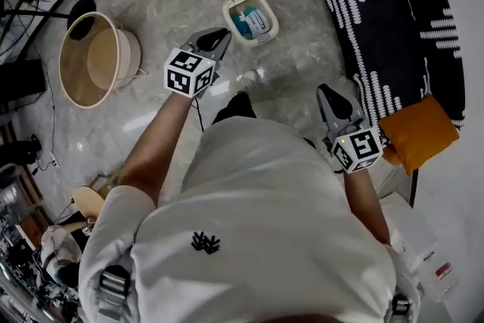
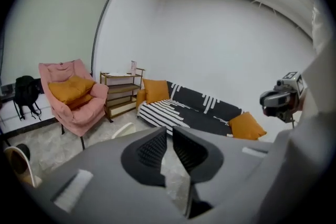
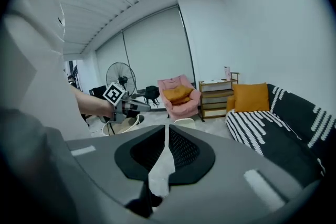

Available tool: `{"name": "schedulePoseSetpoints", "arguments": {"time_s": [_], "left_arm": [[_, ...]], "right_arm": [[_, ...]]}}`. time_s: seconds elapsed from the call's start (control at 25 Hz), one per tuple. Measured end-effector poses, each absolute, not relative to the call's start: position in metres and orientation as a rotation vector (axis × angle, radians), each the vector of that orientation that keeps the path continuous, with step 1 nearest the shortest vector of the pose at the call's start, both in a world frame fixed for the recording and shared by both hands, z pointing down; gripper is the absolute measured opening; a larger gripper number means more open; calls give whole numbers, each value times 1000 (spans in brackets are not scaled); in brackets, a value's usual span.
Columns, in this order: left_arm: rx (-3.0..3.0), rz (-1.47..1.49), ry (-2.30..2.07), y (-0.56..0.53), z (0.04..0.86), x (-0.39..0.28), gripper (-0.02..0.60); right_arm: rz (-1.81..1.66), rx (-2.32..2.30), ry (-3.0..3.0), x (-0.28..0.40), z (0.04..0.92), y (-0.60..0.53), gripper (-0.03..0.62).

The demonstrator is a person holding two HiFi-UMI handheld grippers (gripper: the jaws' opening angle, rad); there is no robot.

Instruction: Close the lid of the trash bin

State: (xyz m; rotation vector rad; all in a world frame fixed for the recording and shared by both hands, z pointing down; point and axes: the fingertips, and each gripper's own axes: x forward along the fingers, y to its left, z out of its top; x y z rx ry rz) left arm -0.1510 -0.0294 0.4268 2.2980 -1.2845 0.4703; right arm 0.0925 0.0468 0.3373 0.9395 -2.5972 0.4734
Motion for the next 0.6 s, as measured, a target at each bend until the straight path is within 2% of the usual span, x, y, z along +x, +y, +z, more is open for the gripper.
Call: {"name": "schedulePoseSetpoints", "arguments": {"time_s": [0.32,0.6], "left_arm": [[2282,654,-1198,-154,508,-212,60],[2231,828,-1126,-226,585,-236,60]], "right_arm": [[580,1102,-2448,78,356,12,23],[670,1188,-2335,80,371,2,23]]}}
